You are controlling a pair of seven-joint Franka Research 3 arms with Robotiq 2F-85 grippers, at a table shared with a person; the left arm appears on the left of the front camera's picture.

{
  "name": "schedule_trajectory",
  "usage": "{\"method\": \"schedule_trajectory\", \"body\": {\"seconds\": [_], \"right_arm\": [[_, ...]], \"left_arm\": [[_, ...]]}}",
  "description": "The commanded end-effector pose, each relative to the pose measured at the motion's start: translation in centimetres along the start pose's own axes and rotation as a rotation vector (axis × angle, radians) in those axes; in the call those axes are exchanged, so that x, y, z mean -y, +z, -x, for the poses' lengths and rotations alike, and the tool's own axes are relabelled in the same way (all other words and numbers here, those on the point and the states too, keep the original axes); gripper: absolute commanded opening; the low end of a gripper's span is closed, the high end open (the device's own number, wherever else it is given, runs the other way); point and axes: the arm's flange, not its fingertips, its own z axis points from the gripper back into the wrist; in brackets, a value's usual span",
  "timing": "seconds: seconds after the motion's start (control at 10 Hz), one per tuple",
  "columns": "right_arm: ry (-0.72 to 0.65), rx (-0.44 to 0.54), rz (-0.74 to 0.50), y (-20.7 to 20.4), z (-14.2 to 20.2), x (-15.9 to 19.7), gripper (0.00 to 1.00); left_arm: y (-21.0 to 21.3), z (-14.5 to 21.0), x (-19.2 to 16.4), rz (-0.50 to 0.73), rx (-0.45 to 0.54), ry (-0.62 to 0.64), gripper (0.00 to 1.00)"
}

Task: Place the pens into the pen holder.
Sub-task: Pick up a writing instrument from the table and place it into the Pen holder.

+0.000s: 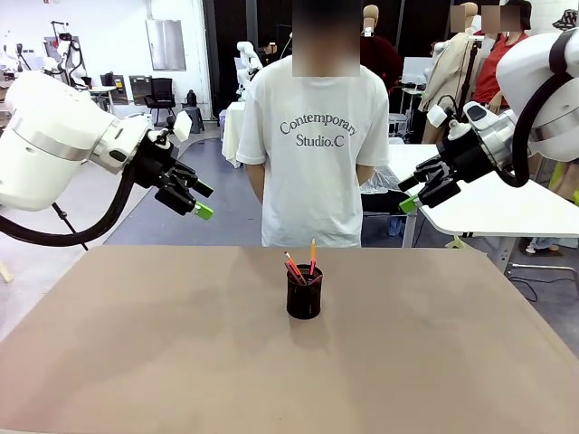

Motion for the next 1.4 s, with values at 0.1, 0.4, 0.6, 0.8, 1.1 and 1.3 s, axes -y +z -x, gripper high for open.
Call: {"method": "schedule_trajectory", "body": {"seconds": [0.1,0.4,0.6,0.8,1.1,1.3], "right_arm": [[0.006,-0.004,0.006,0.05,-0.22,-0.05,1.0],[0.006,-0.004,0.006,0.05,-0.22,-0.05,1.0],[0.006,-0.004,0.006,0.05,-0.22,-0.05,1.0],[0.006,-0.004,0.006,0.05,-0.22,-0.05,1.0],[0.006,-0.004,0.006,0.05,-0.22,-0.05,1.0],[0.006,-0.004,0.006,0.05,-0.22,-0.05,1.0]], "left_arm": [[0.08,-0.18,-0.05,-0.001,-0.01,0.003,1.0],[0.08,-0.18,-0.05,-0.001,-0.01,0.003,1.0],[0.08,-0.18,-0.05,-0.001,-0.01,0.003,1.0],[0.08,-0.18,-0.05,-0.001,-0.01,0.003,1.0],[0.08,-0.18,-0.05,-0.001,-0.01,0.003,1.0],[0.08,-0.18,-0.05,-0.001,-0.01,0.003,1.0]]}}
